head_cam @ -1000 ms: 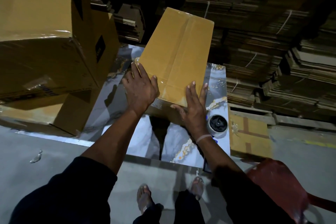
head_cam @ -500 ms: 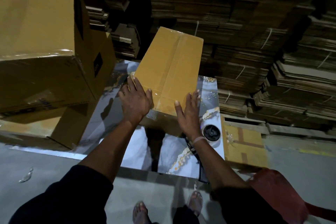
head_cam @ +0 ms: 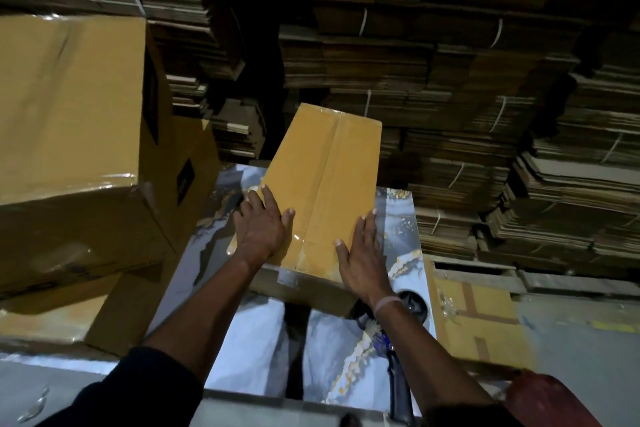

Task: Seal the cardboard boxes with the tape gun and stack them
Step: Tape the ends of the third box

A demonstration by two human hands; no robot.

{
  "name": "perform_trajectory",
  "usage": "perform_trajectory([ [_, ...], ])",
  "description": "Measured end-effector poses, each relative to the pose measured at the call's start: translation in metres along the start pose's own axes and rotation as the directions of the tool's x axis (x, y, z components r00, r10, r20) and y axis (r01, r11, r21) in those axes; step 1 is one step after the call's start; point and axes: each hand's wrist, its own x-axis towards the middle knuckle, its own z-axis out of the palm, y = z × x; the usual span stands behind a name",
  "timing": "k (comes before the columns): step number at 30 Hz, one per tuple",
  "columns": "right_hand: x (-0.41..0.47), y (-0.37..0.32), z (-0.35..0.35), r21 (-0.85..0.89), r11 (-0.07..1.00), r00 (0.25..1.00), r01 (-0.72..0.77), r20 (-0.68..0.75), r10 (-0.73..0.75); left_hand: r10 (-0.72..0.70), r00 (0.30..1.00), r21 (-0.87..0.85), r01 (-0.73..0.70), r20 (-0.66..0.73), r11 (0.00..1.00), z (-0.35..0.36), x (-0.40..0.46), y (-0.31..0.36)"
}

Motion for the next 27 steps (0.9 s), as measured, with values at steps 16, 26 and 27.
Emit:
perform_trajectory([
  [16, 0.193, 0.026, -0.025, -0.090, 0.996, 0.995, -0.025, -0.099, 0.016, 0.170, 0.981, -0.109, -0.160, 0.094, 0.981, -0.006, 0.138, 0.021],
  [26, 0.304, 0.036, -0.050, -0.128, 0.989, 0.993, -0.071, -0.100, 0.058, 0.298, 0.952, -0.147, -0.285, 0.072, 0.947, -0.004, 0.236, 0.041],
  [27, 0.315, 0.037, -0.051, -0.132, 0.988, 0.993, -0.077, -0.099, 0.064, 0.311, 0.948, -0.152, -0.298, 0.066, 0.942, -0.004, 0.248, 0.044],
])
